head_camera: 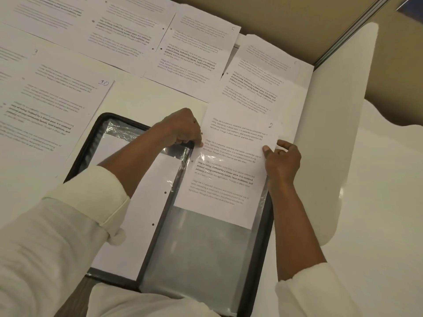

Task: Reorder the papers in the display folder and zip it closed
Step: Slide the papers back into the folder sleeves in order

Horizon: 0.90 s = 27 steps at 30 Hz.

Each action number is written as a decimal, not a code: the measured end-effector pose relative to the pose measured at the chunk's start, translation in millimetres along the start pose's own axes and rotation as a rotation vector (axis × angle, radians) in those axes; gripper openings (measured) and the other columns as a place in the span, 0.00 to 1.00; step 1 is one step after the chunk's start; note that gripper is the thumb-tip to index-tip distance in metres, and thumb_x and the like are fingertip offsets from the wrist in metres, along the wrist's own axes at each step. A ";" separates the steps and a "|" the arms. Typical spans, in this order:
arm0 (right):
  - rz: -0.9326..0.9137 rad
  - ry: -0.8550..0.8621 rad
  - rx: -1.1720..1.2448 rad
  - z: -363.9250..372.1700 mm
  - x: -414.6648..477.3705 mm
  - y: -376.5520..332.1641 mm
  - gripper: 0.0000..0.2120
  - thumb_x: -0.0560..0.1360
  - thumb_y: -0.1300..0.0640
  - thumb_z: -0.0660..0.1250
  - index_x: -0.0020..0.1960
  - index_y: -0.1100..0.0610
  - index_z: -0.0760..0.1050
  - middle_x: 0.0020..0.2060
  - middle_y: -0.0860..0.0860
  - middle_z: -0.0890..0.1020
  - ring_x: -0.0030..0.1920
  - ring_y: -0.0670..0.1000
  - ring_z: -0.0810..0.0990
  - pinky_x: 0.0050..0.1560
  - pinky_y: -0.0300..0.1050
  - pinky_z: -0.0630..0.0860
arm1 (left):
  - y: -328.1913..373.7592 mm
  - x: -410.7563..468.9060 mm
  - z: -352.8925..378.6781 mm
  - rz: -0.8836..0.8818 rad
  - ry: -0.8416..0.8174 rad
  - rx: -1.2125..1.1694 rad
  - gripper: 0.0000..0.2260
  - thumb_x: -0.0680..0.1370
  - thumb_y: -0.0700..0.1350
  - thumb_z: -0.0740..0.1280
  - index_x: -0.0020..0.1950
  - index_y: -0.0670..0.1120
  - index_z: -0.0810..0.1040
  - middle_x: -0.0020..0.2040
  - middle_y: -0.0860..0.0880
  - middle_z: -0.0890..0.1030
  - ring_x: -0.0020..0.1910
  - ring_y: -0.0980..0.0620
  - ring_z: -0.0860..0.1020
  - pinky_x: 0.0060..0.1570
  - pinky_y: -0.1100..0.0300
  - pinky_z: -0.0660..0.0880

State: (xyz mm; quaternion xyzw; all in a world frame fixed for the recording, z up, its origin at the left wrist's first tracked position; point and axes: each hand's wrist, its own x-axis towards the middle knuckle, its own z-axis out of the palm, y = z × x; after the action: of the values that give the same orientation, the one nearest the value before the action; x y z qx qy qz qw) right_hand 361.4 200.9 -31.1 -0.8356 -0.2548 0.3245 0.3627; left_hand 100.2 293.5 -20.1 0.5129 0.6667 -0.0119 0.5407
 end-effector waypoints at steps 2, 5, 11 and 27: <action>-0.007 -0.019 -0.035 1.8 -0.5 0.1 0.16 0.75 0.57 0.78 0.59 0.51 0.76 0.47 0.51 0.86 0.48 0.52 0.85 0.59 0.57 0.82 | 1.5 -1.8 -3.6 -0.003 -0.007 0.003 0.14 0.69 0.45 0.85 0.44 0.41 0.82 0.36 0.43 0.81 0.35 0.47 0.75 0.37 0.55 0.72; -0.040 -0.033 -0.110 0.4 -0.5 0.2 0.16 0.75 0.56 0.78 0.57 0.50 0.75 0.45 0.49 0.85 0.48 0.52 0.85 0.59 0.58 0.82 | 6.3 -0.9 -6.5 0.026 0.070 -0.064 0.18 0.71 0.51 0.84 0.48 0.39 0.83 0.39 0.43 0.85 0.34 0.49 0.79 0.39 0.56 0.76; 0.002 -0.039 -0.094 -6.1 -1.3 1.8 0.18 0.75 0.53 0.78 0.62 0.51 0.75 0.48 0.48 0.84 0.51 0.53 0.85 0.61 0.58 0.81 | 8.0 5.9 -5.3 0.067 0.131 -0.207 0.13 0.73 0.38 0.82 0.54 0.39 0.83 0.43 0.43 0.84 0.32 0.52 0.76 0.31 0.60 0.74; -0.206 -0.462 -0.667 -3.1 27.2 -79.0 0.13 0.67 0.56 0.85 0.46 0.47 0.83 0.47 0.48 0.84 0.55 0.54 0.83 0.56 0.50 0.80 | -22.6 -41.2 28.0 0.289 0.318 0.170 0.25 0.73 0.47 0.82 0.65 0.47 0.75 0.52 0.52 0.82 0.49 0.49 0.83 0.52 0.50 0.80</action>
State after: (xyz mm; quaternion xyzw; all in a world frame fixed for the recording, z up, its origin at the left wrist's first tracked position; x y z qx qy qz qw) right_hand 366.5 265.5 21.7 -0.7826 -0.5028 0.3653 0.0358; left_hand 99.7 239.1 -13.7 0.6423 0.6595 0.0903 0.3798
